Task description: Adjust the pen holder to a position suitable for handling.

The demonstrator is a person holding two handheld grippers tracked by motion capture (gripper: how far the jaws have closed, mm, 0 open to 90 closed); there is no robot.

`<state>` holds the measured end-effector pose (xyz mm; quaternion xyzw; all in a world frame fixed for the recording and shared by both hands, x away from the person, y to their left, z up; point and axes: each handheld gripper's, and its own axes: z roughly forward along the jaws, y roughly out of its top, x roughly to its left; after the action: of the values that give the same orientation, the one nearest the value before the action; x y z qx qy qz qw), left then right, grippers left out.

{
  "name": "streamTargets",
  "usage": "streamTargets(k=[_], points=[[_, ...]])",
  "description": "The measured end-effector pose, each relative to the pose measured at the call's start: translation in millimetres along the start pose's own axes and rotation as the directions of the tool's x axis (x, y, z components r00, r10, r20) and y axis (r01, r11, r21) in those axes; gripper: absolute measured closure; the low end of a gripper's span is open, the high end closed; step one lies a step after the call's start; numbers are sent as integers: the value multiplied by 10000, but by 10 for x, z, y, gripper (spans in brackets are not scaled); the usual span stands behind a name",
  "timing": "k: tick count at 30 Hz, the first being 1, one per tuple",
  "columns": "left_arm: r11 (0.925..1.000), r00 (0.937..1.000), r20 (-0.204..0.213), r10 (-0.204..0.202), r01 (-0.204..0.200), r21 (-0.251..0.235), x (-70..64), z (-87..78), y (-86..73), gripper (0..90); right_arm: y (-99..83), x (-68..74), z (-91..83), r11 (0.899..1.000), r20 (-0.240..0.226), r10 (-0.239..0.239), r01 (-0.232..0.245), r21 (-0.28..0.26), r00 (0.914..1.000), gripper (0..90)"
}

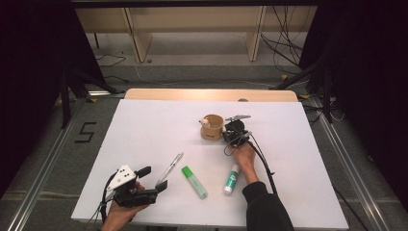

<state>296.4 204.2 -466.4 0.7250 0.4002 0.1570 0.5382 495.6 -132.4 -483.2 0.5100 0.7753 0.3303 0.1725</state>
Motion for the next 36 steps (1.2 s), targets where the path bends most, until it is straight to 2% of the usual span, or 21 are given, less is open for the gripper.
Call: streamTargets(k=[9,17,26,32,36], points=[[10000,10000,-39,-32,32,89,4,4,-3,156,67,132,51,9995,-71,-242,244,185,9997,900],[9999,10000,-15,-69,69,106,7,12,-4,156,115,133,54,9965,64,-694,690,481,9976,900],[9999,10000,-12,-59,59,158,3,19,-5,156,137,145,74,9943,105,-870,862,630,9962,900],[9999,10000,-3,-62,62,154,3,15,-4,156,183,216,109,9893,151,-1232,1216,801,9923,900],[9999,10000,9,-68,68,140,3,12,-4,156,222,278,131,9824,153,-1623,1601,962,9866,900]])
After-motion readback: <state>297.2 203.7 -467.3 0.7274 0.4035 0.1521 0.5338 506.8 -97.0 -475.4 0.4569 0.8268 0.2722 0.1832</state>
